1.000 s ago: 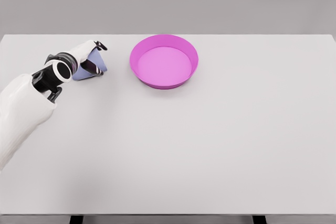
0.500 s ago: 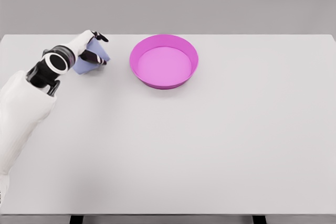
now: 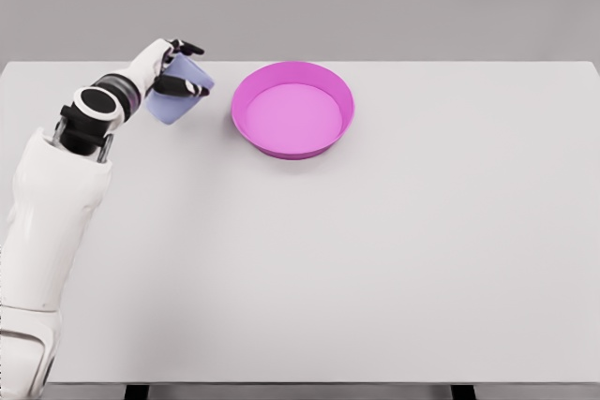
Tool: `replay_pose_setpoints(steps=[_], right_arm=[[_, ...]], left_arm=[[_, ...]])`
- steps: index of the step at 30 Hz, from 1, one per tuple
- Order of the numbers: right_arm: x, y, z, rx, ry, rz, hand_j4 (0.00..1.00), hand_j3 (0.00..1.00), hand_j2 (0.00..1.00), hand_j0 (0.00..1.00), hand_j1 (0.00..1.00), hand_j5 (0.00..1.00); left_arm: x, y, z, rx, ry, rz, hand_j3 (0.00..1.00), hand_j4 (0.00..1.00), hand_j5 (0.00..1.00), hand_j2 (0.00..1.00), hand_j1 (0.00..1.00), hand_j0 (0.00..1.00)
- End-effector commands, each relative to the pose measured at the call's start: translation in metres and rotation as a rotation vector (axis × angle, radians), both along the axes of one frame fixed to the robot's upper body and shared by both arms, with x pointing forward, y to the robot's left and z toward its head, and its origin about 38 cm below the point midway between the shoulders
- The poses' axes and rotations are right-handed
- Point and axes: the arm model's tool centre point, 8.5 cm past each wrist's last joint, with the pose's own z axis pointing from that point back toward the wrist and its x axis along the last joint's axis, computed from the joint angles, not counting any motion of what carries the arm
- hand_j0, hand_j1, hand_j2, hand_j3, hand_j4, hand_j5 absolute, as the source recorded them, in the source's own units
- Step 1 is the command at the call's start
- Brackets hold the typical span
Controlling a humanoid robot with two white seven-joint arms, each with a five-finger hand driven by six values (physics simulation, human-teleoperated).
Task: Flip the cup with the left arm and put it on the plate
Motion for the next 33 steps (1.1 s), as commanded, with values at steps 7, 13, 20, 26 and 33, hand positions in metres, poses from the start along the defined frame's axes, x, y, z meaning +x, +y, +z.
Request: replay_pose_setpoints(steps=[7, 13, 20, 26, 33], right_arm=[[0.001, 0.000, 0.000, 0.000, -0.001, 0.000, 1.00, 1.00, 1.00, 1.00, 1.00, 1.00], [0.000, 0.000, 0.000, 0.000, -0.001, 0.000, 1.00, 1.00, 1.00, 1.00, 1.00, 1.00], [0.000, 0.000, 0.000, 0.000, 0.001, 0.000, 1.00, 1.00, 1.00, 1.00, 1.00, 1.00], [0.000, 0.000, 0.000, 0.000, -0.001, 0.000, 1.00, 1.00, 1.00, 1.00, 1.00, 1.00], [0.001, 0.000, 0.000, -0.001, -0.002, 0.000, 1.00, 1.00, 1.00, 1.00, 1.00, 1.00]], left_arm=[[0.001, -0.019, 0.004, -0.153, -0.054, -0.029, 0.70, 0.70, 0.70, 0.70, 0.70, 0.70], [0.003, -0.025, 0.012, -0.206, -0.112, -0.066, 0.68, 0.68, 0.68, 0.68, 0.68, 0.68], [0.003, -0.044, 0.017, -0.329, -0.174, -0.144, 0.69, 0.69, 0.69, 0.69, 0.69, 0.69], [0.003, -0.071, 0.003, -0.429, -0.140, -0.164, 0.69, 0.69, 0.69, 0.69, 0.69, 0.69], [0.005, -0.068, -0.016, -0.451, -0.114, -0.146, 0.68, 0.68, 0.68, 0.68, 0.68, 0.68]])
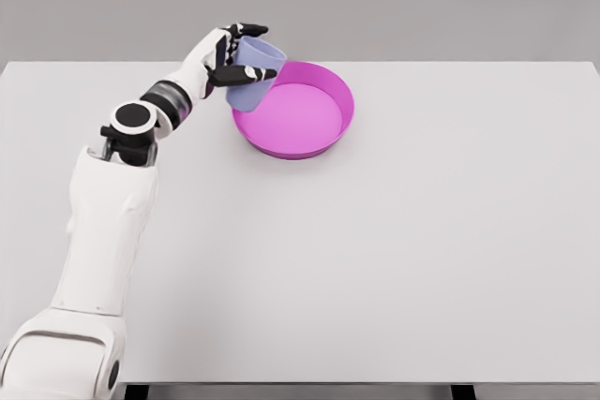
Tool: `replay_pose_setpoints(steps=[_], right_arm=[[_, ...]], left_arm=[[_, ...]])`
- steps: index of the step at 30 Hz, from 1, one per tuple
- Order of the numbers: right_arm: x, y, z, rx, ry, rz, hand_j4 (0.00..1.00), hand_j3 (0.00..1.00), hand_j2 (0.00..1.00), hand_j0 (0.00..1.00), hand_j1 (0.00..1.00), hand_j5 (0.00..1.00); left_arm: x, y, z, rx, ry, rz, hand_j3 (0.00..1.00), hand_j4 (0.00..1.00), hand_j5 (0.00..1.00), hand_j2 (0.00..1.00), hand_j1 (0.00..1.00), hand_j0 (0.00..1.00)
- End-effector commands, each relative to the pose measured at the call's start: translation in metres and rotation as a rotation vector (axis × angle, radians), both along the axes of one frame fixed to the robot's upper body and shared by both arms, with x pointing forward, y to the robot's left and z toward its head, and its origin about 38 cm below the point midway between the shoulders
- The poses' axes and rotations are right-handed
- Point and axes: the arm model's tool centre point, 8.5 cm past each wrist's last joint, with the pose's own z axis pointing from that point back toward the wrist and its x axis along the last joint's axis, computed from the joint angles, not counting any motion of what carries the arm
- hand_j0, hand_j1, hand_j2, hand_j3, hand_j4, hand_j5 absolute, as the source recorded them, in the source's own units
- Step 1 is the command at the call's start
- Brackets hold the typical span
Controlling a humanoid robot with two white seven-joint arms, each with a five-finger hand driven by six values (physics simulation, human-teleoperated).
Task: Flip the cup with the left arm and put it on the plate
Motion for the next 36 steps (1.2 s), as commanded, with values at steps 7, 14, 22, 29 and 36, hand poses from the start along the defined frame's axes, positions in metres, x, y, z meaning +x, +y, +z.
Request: replay_pose_setpoints(steps=[7, 14, 22, 29, 36], right_arm=[[0.000, 0.000, 0.000, 0.000, 0.001, 0.000, 1.00, 1.00, 1.00, 1.00, 1.00, 1.00], [0.000, 0.000, 0.000, 0.000, -0.001, 0.000, 1.00, 1.00, 1.00, 1.00, 1.00, 1.00], [0.000, 0.000, 0.000, 0.000, 0.001, 0.000, 1.00, 1.00, 1.00, 1.00, 1.00, 1.00], [0.000, 0.000, 0.000, 0.000, -0.001, 0.000, 1.00, 1.00, 1.00, 1.00, 1.00, 1.00], [0.000, 0.000, 0.000, 0.000, 0.001, 0.000, 1.00, 1.00, 1.00, 1.00, 1.00, 1.00]], left_arm=[[0.002, -0.001, -0.005, -0.014, -0.068, -0.019, 0.68, 0.68, 0.68, 0.68, 0.68, 0.68], [0.003, 0.001, -0.026, -0.031, -0.038, -0.019, 0.68, 0.68, 0.68, 0.68, 0.68, 0.68], [0.002, -0.010, -0.028, -0.102, -0.077, -0.068, 0.68, 0.68, 0.68, 0.68, 0.68, 0.68], [-0.005, -0.036, -0.030, -0.059, -0.124, -0.158, 0.69, 0.69, 0.69, 0.69, 0.69, 0.69], [-0.007, -0.041, -0.028, -0.093, -0.192, -0.183, 0.70, 0.70, 0.70, 0.70, 0.70, 0.70]])
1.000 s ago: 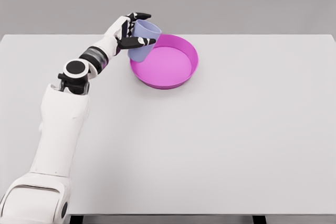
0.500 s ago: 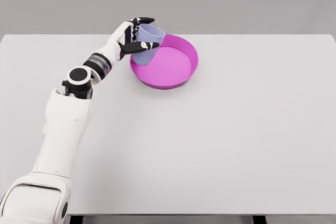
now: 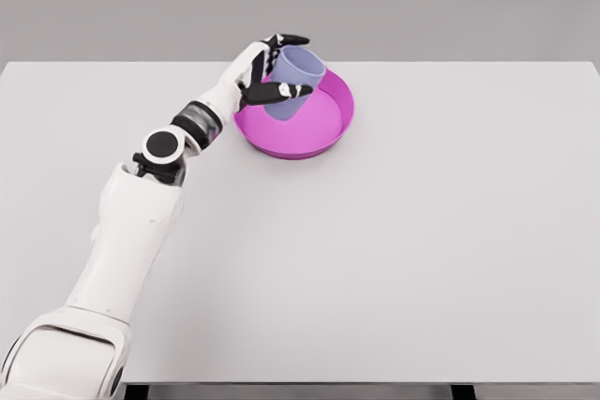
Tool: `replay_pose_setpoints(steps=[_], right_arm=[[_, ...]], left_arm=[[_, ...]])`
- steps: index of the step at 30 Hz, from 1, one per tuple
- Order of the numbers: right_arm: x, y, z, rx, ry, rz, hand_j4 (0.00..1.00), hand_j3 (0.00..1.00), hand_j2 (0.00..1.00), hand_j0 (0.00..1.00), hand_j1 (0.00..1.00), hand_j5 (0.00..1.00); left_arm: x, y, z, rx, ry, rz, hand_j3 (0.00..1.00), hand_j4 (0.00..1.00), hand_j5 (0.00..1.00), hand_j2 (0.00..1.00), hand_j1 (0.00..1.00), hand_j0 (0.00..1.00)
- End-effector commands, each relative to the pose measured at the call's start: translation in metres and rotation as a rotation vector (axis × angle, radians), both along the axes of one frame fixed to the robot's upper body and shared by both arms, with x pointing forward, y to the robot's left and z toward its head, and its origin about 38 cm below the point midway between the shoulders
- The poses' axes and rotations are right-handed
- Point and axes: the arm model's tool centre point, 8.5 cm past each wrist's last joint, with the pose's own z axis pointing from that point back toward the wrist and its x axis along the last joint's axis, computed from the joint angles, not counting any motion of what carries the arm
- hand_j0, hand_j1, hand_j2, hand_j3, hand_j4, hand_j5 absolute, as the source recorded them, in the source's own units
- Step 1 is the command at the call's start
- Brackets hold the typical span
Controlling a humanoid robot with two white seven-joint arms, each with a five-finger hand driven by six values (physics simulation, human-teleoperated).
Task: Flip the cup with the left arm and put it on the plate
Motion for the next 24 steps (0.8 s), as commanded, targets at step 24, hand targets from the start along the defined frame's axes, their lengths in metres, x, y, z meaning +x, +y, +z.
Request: replay_pose_setpoints(steps=[24], right_arm=[[0.000, 0.000, 0.000, 0.000, 0.000, 0.000, 1.00, 1.00, 1.00, 1.00, 1.00, 1.00]], left_arm=[[-0.002, -0.007, -0.026, -0.067, 0.040, -0.023, 0.71, 0.71, 0.71, 0.71, 0.71, 0.71]])
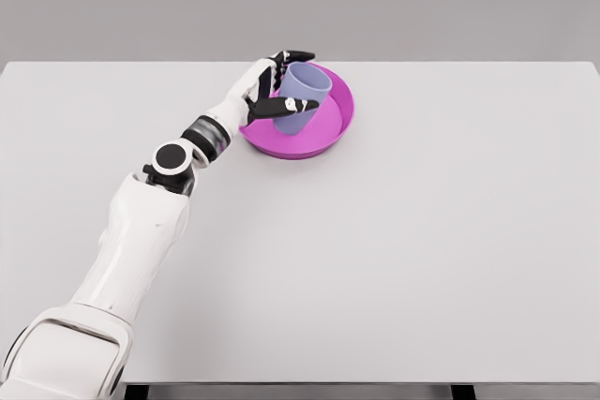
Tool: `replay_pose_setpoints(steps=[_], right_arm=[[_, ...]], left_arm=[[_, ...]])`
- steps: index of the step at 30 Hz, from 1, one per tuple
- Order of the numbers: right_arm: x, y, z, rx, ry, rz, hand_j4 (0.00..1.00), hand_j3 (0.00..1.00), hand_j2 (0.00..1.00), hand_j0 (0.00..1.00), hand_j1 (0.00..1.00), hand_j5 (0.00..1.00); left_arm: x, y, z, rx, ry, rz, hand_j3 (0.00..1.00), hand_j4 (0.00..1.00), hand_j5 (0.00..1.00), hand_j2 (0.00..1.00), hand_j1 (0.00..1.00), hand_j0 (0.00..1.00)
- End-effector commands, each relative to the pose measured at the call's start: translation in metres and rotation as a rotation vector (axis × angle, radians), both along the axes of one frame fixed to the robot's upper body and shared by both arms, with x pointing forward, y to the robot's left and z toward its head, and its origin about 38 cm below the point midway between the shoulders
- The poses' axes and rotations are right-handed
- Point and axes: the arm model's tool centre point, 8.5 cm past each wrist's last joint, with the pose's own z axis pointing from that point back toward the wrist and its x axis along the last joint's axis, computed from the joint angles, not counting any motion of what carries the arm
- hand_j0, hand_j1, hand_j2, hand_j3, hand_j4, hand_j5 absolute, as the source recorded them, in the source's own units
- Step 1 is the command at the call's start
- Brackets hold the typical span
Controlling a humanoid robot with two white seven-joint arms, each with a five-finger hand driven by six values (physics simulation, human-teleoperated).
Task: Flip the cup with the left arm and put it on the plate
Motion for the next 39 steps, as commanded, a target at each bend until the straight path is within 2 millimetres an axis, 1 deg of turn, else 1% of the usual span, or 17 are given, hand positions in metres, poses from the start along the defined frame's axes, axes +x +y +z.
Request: replay_pose_setpoints(steps=[1, 5, 12, 14, 16, 17, 18, 20, 22, 23, 25, 28, 30, 32, 34, 35, 39], right_arm=[[-0.0009, 0.0000, 0.0000, 0.000, 0.001, 0.000, 1.00, 1.00, 1.00, 1.00, 1.00, 1.00], [-0.0009, 0.0000, 0.0000, 0.000, 0.001, 0.000, 1.00, 1.00, 1.00, 1.00, 1.00, 1.00], [-0.0009, 0.0000, 0.0000, 0.000, 0.001, 0.000, 1.00, 1.00, 1.00, 1.00, 1.00, 1.00], [-0.0011, 0.0000, 0.0000, 0.000, 0.002, 0.000, 1.00, 1.00, 1.00, 1.00, 1.00, 1.00], [-0.0011, 0.0000, 0.0000, 0.000, 0.002, 0.000, 1.00, 1.00, 1.00, 1.00, 1.00, 1.00], [0.0001, 0.0000, 0.0000, 0.000, -0.001, 0.000, 1.00, 1.00, 1.00, 1.00, 1.00, 1.00], [-0.0009, 0.0000, 0.0000, 0.000, 0.001, 0.000, 1.00, 1.00, 1.00, 1.00, 1.00, 1.00], [-0.0010, 0.0000, 0.0000, 0.000, 0.002, 0.000, 1.00, 1.00, 1.00, 1.00, 1.00, 1.00], [-0.0009, -0.0001, 0.0000, -0.001, 0.001, 0.000, 1.00, 1.00, 1.00, 1.00, 1.00, 1.00], [-0.0009, 0.0000, 0.0000, 0.000, 0.001, 0.000, 1.00, 1.00, 1.00, 1.00, 1.00, 1.00], [-0.0011, 0.0000, 0.0000, 0.000, 0.002, 0.000, 1.00, 1.00, 1.00, 1.00, 1.00, 1.00], [-0.0010, 0.0000, 0.0000, 0.000, 0.002, 0.000, 1.00, 1.00, 1.00, 1.00, 1.00, 1.00], [-0.0009, 0.0000, 0.0000, 0.000, 0.001, 0.000, 1.00, 1.00, 1.00, 1.00, 1.00, 1.00], [-0.0011, 0.0000, 0.0000, 0.000, 0.002, 0.000, 1.00, 1.00, 1.00, 1.00, 1.00, 1.00], [-0.0001, 0.0000, 0.0000, 0.000, 0.001, 0.000, 1.00, 1.00, 1.00, 1.00, 1.00, 1.00], [-0.0001, 0.0000, 0.0000, 0.000, 0.001, 0.000, 1.00, 1.00, 1.00, 1.00, 1.00, 1.00], [-0.0011, 0.0000, 0.0000, 0.000, 0.002, 0.000, 1.00, 1.00, 1.00, 1.00, 1.00, 1.00]], left_arm=[[-0.0001, 0.0001, 0.0026, -0.020, -0.019, -0.001, 0.71, 0.71, 0.71, 0.71, 0.71, 0.71], [-0.0005, 0.0015, 0.0061, -0.055, -0.061, 0.002, 0.71, 0.71, 0.71, 0.71, 0.71, 0.71], [-0.0010, 0.0035, 0.0018, -0.067, -0.067, 0.006, 0.71, 0.71, 0.71, 0.71, 0.71, 0.71], [-0.0010, 0.0037, 0.0012, -0.068, -0.064, 0.007, 0.76, 0.76, 0.76, 0.76, 0.76, 0.76], [-0.0011, 0.0033, 0.0003, -0.064, -0.056, 0.006, 0.91, 0.91, 0.91, 0.91, 0.91, 0.91], [-0.0004, 0.0037, 0.0001, -0.062, -0.048, 0.008, 0.95, 0.95, 0.95, 0.95, 0.95, 0.95], [-0.0004, 0.0033, -0.0006, -0.060, -0.042, 0.007, 0.99, 0.99, 0.99, 0.99, 0.99, 0.99], [0.0001, 0.0043, -0.0020, -0.058, -0.035, 0.012, 0.99, 0.99, 0.99, 0.99, 0.99, 0.99], [0.0006, 0.0043, -0.0016, -0.057, -0.032, 0.012, 0.95, 0.95, 0.95, 0.95, 0.95, 0.95], [0.0006, 0.0041, -0.0016, -0.057, -0.029, 0.012, 0.82, 0.82, 0.82, 0.82, 0.82, 0.82], [0.0006, 0.0041, -0.0015, -0.055, -0.031, 0.012, 0.69, 0.69, 0.69, 0.69, 0.69, 0.69], [0.0006, 0.0041, -0.0014, -0.057, -0.030, 0.012, 0.70, 0.70, 0.70, 0.70, 0.70, 0.70], [0.0007, 0.0044, -0.0006, -0.059, -0.033, 0.013, 0.73, 0.73, 0.73, 0.73, 0.73, 0.73], [0.0007, 0.0042, 0.0000, -0.059, -0.036, 0.012, 0.86, 0.86, 0.86, 0.86, 0.86, 0.86], [0.0008, 0.0042, -0.0001, -0.059, -0.035, 0.012, 0.92, 0.92, 0.92, 0.92, 0.92, 0.92], [0.0008, 0.0042, -0.0003, -0.060, -0.033, 0.012, 0.93, 0.93, 0.93, 0.93, 0.93, 0.93], [0.0008, 0.0043, -0.0004, -0.060, -0.031, 0.013, 0.94, 0.94, 0.94, 0.94, 0.94, 0.94]])
